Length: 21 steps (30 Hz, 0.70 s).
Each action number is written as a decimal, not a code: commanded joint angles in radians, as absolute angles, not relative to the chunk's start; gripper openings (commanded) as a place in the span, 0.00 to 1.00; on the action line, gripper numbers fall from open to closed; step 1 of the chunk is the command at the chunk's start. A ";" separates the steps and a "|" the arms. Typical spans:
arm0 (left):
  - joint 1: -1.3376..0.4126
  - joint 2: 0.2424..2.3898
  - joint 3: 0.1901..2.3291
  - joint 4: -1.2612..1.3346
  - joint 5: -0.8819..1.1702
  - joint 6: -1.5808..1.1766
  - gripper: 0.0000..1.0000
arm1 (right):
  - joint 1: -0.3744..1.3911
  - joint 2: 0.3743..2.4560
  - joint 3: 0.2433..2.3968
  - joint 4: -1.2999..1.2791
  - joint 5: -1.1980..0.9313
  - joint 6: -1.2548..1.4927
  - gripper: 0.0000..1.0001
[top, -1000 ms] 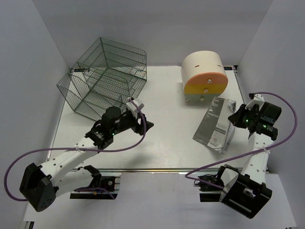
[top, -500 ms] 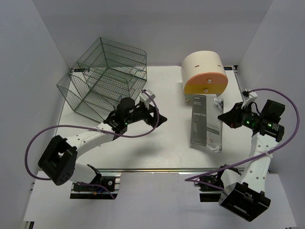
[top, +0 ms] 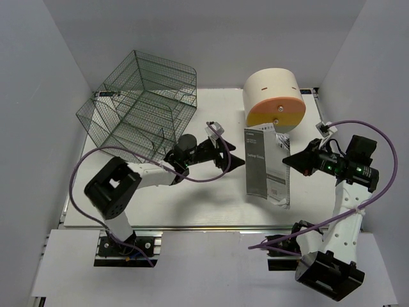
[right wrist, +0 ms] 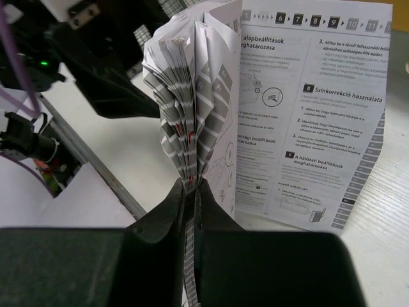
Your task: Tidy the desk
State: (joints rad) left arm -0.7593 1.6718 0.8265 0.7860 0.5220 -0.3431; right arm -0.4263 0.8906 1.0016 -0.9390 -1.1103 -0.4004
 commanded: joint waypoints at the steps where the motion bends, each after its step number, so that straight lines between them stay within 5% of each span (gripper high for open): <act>1: -0.781 1.733 0.909 0.994 0.587 -0.429 0.98 | -0.414 0.864 1.043 -0.856 -1.264 -0.351 0.00; 12: -0.810 2.017 1.104 1.409 0.736 -0.820 0.93 | -0.403 0.838 0.936 -0.854 -1.252 -0.413 0.00; 15: -0.810 2.052 1.149 1.440 0.790 -0.874 0.59 | -0.405 0.841 0.914 -0.848 -1.255 -0.419 0.00; 17: -0.810 2.066 1.178 1.445 0.827 -0.900 0.26 | -0.403 0.839 0.900 -0.845 -1.252 -0.423 0.00; 21: -0.819 2.037 1.190 1.344 0.835 -0.852 0.21 | -0.403 0.839 0.887 -0.842 -1.253 -0.430 0.00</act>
